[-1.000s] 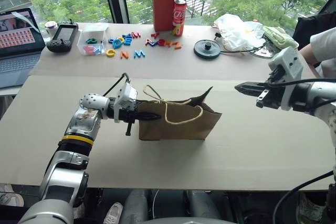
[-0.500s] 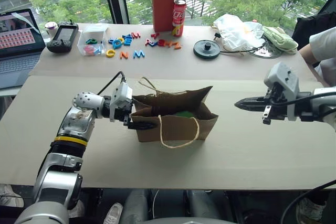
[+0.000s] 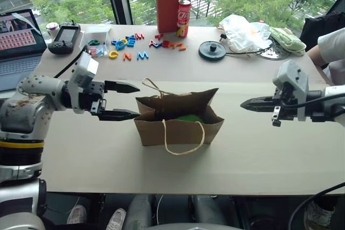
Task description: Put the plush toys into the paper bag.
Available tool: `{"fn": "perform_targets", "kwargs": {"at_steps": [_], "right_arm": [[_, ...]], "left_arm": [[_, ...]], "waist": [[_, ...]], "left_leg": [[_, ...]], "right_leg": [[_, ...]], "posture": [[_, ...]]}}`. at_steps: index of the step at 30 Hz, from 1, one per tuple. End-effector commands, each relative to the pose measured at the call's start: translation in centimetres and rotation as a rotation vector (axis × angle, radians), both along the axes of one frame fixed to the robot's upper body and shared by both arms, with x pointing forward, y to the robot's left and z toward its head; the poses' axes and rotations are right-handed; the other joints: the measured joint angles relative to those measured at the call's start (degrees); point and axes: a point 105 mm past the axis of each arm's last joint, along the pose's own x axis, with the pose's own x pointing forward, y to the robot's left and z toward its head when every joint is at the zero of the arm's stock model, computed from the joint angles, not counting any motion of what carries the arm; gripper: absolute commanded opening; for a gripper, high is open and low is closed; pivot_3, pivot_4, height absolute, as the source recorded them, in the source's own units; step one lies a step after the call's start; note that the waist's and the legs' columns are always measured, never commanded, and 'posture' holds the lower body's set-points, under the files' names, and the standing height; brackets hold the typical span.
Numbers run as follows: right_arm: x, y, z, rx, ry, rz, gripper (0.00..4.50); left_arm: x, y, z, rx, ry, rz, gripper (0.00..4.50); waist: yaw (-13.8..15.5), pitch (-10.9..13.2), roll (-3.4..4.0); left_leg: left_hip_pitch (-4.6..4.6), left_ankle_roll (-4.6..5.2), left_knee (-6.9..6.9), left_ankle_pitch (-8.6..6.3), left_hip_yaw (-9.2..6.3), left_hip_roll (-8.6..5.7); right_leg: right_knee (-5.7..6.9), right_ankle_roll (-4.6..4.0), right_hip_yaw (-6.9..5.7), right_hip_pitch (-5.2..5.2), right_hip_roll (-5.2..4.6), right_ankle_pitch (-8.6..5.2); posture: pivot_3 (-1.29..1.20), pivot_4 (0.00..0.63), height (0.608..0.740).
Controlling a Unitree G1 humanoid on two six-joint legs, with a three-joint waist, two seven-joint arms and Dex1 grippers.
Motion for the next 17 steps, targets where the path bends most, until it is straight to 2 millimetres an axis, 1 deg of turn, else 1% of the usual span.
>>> {"fn": "perform_targets", "kwargs": {"at_steps": [1, 9, 17], "right_arm": [[-0.5, 0.4, 2.5, 0.029, -0.086, 0.044, 0.0], [-1.0, 1.4, 3.7, 0.092, -0.116, 0.117, 0.0], [-1.0, 1.5, 3.5, 0.086, -0.111, 0.115, 0.0]], "left_arm": [[-0.3, 0.8, 2.6, -0.034, -0.043, 0.006, 4.32], [-0.1, 0.6, 3.0, -0.078, -0.021, 0.013, 4.32], [0.0, 0.5, 3.0, -0.087, -0.029, 0.013, 4.32]], "waist": [[0.04, 0.0, 0.01], [0.21, 0.0, 0.01], [0.22, 0.0, 0.01]], "left_leg": [[0.01, 0.0, 0.0, 0.0, 0.01, -0.01], [-0.01, 0.0, 0.0, 0.0, 0.07, -0.04], [-0.01, 0.0, 0.0, 0.0, 0.08, -0.06]], "right_leg": [[0.0, 0.0, -0.01, 0.01, -0.01, 0.0], [0.0, 0.0, 0.0, 0.0, -0.03, 0.0], [0.01, -0.01, 0.0, 0.0, -0.02, 0.0]], "posture": [[0.0, 0.15, 0.739], [0.0, 0.15, 0.739], [0.0, 0.15, 0.739]]}}
